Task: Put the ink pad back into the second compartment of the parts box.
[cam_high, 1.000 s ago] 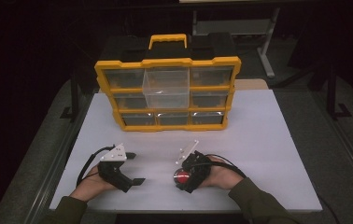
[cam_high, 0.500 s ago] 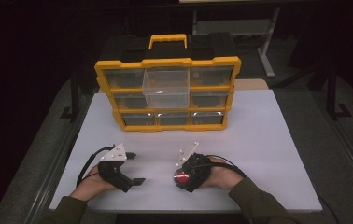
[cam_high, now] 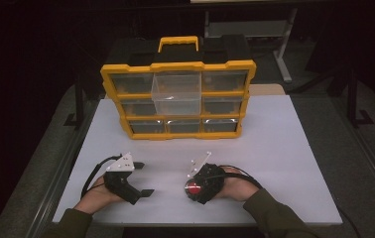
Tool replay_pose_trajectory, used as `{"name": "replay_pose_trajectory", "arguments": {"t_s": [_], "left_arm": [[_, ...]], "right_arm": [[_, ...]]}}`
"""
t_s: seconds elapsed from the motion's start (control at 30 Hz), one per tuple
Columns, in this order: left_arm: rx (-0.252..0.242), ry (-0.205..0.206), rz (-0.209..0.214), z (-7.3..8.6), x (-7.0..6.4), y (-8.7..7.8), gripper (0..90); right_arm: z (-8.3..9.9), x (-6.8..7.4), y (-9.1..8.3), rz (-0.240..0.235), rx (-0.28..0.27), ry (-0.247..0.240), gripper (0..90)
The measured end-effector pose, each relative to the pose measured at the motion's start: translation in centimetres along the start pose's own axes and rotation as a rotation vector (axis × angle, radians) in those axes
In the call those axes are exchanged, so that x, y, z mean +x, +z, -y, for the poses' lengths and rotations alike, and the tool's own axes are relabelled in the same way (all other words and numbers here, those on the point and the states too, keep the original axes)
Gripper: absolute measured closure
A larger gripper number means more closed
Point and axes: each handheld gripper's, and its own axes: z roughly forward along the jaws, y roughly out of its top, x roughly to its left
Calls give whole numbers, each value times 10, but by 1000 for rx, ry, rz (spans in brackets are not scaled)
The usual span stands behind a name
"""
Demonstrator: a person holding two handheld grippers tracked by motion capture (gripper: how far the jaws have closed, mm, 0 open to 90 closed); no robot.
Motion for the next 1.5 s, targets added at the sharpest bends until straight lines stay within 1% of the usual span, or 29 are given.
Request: {"name": "replay_pose_trajectory", "arguments": {"t_s": [0.17,0.27,0.3,0.33,0.53,0.7,0.73,0.8,1.13,1.33,1.5], "left_arm": [[0,-1,-2,0,0,-1,0],[-1,-1,-1,0,0,-1,0],[-1,-1,-1,0,0,-1,0],[-1,-1,-2,0,0,-1,0],[-3,-5,0,1,0,-1,0],[-4,-3,-1,1,0,-1,0],[-4,-3,-1,1,0,-1,0],[-4,-3,-2,1,0,-1,0],[-3,-4,4,1,-1,0,0],[-6,-7,4,1,-1,0,0],[-4,-3,5,1,-1,0,0]], "right_arm": [[1,-2,-4,7,-5,6,287],[1,-5,-11,14,-14,21,287],[1,-5,-11,14,-14,21,287],[1,-6,-15,16,-18,34,287],[2,-11,-25,19,-30,54,287],[3,-14,-30,20,-28,63,287],[3,-15,-33,22,-29,75,287],[4,-16,-36,22,-30,82,287],[6,-22,-48,26,-33,109,288],[8,-26,-55,34,-32,112,288],[5,-31,-65,41,-30,119,288]]}}
